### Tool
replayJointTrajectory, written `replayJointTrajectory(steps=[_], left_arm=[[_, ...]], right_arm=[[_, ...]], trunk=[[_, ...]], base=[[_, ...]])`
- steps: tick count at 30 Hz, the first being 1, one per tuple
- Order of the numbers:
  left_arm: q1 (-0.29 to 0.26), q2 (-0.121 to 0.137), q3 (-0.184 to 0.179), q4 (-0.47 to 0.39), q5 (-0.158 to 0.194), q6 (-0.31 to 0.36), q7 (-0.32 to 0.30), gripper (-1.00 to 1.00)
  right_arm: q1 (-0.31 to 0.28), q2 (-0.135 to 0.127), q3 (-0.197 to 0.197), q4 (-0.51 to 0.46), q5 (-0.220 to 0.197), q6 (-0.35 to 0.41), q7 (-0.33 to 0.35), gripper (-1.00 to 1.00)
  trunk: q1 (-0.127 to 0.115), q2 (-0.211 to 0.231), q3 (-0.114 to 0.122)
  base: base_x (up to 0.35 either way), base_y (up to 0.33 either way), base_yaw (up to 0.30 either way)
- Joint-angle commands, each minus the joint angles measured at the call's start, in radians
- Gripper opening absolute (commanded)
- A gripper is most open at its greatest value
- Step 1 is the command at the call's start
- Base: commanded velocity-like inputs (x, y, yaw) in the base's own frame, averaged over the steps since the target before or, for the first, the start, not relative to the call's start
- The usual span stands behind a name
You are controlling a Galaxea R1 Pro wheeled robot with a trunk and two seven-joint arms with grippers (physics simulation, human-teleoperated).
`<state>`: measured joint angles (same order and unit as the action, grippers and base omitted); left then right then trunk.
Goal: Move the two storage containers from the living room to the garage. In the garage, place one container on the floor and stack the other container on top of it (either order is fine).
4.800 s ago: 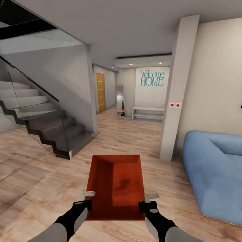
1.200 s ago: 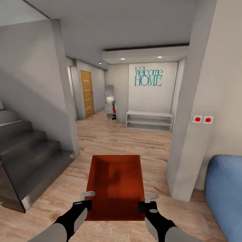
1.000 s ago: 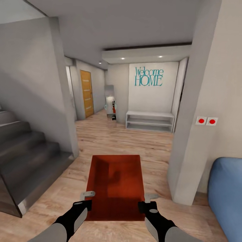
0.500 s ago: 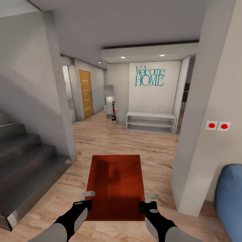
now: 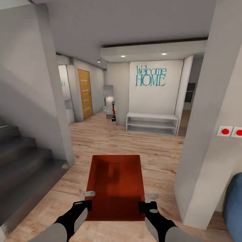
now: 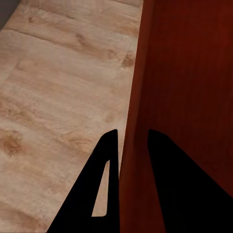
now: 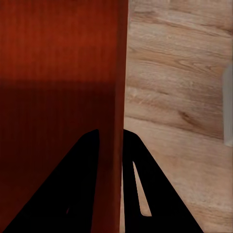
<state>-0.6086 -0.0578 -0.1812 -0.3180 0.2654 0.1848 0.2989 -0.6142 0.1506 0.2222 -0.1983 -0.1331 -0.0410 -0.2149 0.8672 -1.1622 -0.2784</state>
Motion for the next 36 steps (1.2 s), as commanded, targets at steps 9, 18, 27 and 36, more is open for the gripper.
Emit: replayJointTrajectory(steps=[9,18,27,36], left_arm=[[-0.001,0.047,0.014,-0.004,-0.006,0.007,0.011,-1.00],[-0.001,0.052,0.013,-0.004,-0.006,0.007,0.011,-1.00],[-0.001,0.052,0.013,-0.004,-0.006,0.007,0.011,-1.00],[-0.001,0.053,0.012,-0.004,-0.006,0.006,0.011,-1.00]], right_arm=[[-0.001,0.000,-0.022,0.000,-0.008,-0.003,-0.006,-1.00],[-0.001,0.001,-0.022,0.000,-0.008,-0.005,-0.006,-1.00],[-0.001,0.000,-0.022,0.000,-0.008,-0.005,-0.006,-1.00],[-0.001,-0.001,-0.022,0.000,-0.008,-0.005,-0.006,-1.00]], trunk=[[0.001,-0.001,-0.001],[0.001,-0.001,-0.001],[0.001,-0.001,-0.001],[0.001,-0.001,-0.001]], base=[[0.321,0.000,0.000],[0.321,0.000,0.000],[0.321,0.000,0.000],[0.321,0.000,0.000]])
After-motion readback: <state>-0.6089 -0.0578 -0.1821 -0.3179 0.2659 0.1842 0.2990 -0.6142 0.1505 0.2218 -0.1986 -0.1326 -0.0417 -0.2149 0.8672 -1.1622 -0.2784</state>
